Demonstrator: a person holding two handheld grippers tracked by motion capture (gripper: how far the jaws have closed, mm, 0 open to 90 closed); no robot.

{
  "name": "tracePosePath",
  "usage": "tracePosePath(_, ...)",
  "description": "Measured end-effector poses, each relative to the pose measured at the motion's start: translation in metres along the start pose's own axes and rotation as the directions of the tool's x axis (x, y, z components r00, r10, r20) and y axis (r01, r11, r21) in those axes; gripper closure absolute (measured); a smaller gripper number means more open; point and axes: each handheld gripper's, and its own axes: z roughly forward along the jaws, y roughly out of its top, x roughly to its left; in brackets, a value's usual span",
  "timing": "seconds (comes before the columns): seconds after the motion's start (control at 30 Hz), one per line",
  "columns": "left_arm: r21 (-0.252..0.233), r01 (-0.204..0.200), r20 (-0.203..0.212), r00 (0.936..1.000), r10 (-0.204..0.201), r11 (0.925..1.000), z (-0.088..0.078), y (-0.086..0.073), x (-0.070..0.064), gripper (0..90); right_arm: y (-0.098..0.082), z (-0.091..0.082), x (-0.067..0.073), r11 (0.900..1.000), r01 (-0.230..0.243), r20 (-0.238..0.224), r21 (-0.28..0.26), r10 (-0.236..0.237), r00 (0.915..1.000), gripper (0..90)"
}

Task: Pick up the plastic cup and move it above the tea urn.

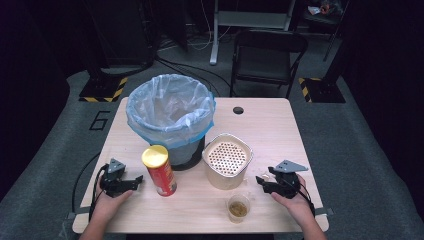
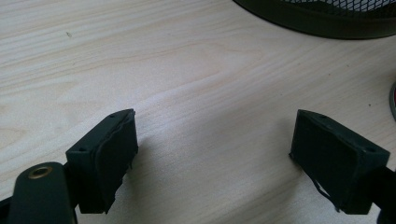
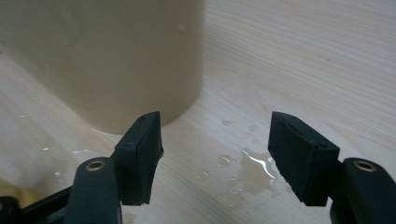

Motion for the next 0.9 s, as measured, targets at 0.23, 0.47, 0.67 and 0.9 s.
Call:
tracePosePath(0.23,0.0,0.001,0.0,1.0,-0.001,1.0,0.0,0.0,0.0,14.2,0.011,-0.008,0.02,0.998,0.061,-0.091,-0.032,-0.063,0.9938,24.8)
tracePosePath(0.47,-0.003,0.005,-0.002,1.0,-0.005,1.0,0.0,0.0,0.0,14.1,0.021,-0.019,0.03,0.996,0.055,-0.156,-0.074,-0.066,0.9856,19.3)
tracePosePath(0.67,-0.002,0.004,-0.003,1.0,-0.004,1.0,0.0,0.0,-0.001,14.1,0.025,-0.026,0.038,0.994,0.068,-0.218,-0.09,-0.086,0.9721,18.2)
tracePosePath(0.9,-0.005,0.009,-0.007,0.9999,-0.009,0.9999,0.0,0.0,-0.001,14.1,0.027,-0.03,0.055,0.989,0.12,-0.283,-0.088,-0.141,0.9489,15.8)
